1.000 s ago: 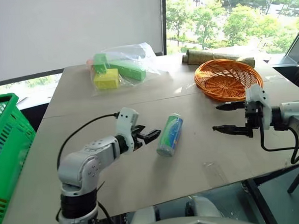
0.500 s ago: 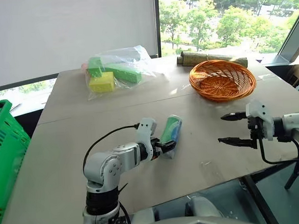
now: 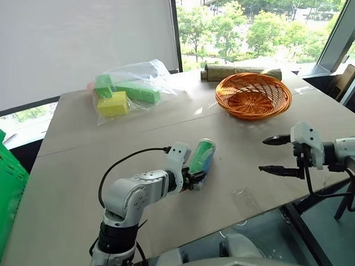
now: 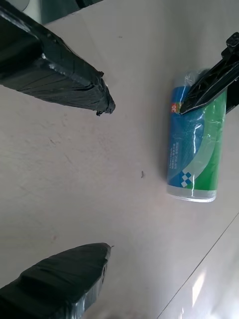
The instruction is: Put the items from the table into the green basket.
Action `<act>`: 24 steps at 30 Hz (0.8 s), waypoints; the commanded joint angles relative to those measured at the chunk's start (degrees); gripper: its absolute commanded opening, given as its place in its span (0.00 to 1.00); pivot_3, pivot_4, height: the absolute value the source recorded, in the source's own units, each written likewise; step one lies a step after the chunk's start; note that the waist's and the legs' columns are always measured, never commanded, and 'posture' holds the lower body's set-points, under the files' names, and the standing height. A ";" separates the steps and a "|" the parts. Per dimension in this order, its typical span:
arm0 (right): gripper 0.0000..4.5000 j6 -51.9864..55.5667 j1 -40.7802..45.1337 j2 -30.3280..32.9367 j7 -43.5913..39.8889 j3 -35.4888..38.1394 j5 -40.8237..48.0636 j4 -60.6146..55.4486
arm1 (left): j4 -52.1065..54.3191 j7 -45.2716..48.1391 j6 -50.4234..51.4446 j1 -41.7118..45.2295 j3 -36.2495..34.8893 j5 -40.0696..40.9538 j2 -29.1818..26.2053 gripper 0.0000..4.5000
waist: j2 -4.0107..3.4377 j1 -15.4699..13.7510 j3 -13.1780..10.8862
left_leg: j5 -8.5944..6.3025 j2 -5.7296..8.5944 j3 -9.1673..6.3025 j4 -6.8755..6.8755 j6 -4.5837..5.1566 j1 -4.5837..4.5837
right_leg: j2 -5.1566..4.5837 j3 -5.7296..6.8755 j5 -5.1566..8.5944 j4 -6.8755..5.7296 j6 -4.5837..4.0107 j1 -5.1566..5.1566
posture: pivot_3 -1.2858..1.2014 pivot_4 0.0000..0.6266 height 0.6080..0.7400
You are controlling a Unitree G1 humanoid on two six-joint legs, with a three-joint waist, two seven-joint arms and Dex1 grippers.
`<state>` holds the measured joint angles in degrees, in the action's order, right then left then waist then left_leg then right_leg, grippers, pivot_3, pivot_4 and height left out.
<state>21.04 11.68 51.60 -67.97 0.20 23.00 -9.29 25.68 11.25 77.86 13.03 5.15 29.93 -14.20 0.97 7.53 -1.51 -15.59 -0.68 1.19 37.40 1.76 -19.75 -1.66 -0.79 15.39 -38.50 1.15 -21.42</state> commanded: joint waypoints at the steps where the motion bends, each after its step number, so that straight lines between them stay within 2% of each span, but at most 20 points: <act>1: 1.00 2.71 2.91 -1.97 0.78 1.85 4.57 -4.21 | -1.74 -3.38 -3.81 1.44 -4.30 -5.80 -4.21 0.46 | -0.03 0.06 -0.01 | 0.00 0.00 -0.02 0.00 0.00 0.00 | 0.01 -0.01 0.00 0.00 0.00 0.00 | 0.44 0.00 1.00; 3: 1.00 4.37 4.17 -2.68 0.68 1.45 6.07 -5.83 | -1.12 -3.22 -4.64 2.79 -6.14 -6.41 -7.40 0.46 | 0.03 0.50 -0.10 | 0.00 -0.01 -0.06 -0.01 0.00 -0.02 | 0.11 -0.14 0.00 -0.04 0.01 -0.01 | 0.44 0.00 1.00; 7: 1.00 11.90 9.31 -7.57 3.09 1.92 15.50 -10.17 | -0.37 -1.08 -4.63 6.97 -12.17 -8.00 -19.12 0.46 | 0.37 1.53 -0.34 | -0.01 -0.10 -0.38 -0.08 -0.02 -0.06 | 0.44 -0.40 -0.03 -0.05 -0.03 -0.23 | 0.46 0.00 1.00; 11: 1.00 16.64 14.31 -10.97 4.62 2.90 22.63 -12.13 | -3.11 -0.01 -5.29 8.87 -19.38 -11.08 -29.22 0.46 | 0.37 0.45 -0.53 | -0.09 -0.18 -0.70 -0.06 -0.15 -0.28 | 0.43 -0.27 -0.14 0.10 -0.20 -0.49 | 0.47 0.00 1.00; 13: 1.00 18.79 18.01 -13.26 6.38 3.94 27.06 -12.32 | -5.98 0.75 -7.75 7.31 -24.52 -14.54 -37.37 0.46 | 0.45 0.03 -0.48 | -0.10 -0.15 -0.78 -0.04 -0.18 -0.77 | 0.11 -0.17 -0.16 0.24 -0.19 -0.91 | 0.48 0.00 1.00; 18: 1.00 22.90 25.26 -16.97 9.86 6.75 36.28 -10.77 | -13.22 2.27 -13.44 2.96 -38.35 -20.81 -50.20 0.46 | 0.63 -1.24 -0.50 | 0.05 -0.01 -0.91 0.07 -0.49 -2.28 | -0.19 -0.01 -0.19 -0.12 -0.20 -2.50 | 0.49 0.00 1.00; 20: 1.00 23.23 27.00 -17.69 10.45 6.75 37.06 -10.07 | -15.61 3.26 -15.39 -0.32 -42.24 -23.45 -52.67 0.46 | 0.60 -2.17 -0.52 | 0.04 0.08 -0.94 0.00 -0.49 -2.29 | -0.35 0.01 -0.19 -0.05 -0.19 -2.51 | 0.49 0.00 1.00; 24: 1.00 23.34 28.85 -18.60 9.93 5.37 36.65 -9.38 | -17.25 5.93 -16.84 -7.84 -48.98 -26.11 -52.57 0.46 | 0.54 -3.63 -0.56 | -0.12 0.14 -0.91 -0.05 -0.23 -2.25 | -0.58 0.05 -0.19 -0.03 -0.20 -2.48 | 0.51 0.00 1.00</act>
<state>44.64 39.21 33.18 -57.99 5.06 58.84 -18.55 7.79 16.26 62.81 6.07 -40.48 5.95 -66.10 1.52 3.90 -2.06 -15.72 -0.54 0.28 37.33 1.53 -22.00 -2.25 -0.73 15.19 -38.55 0.94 -23.89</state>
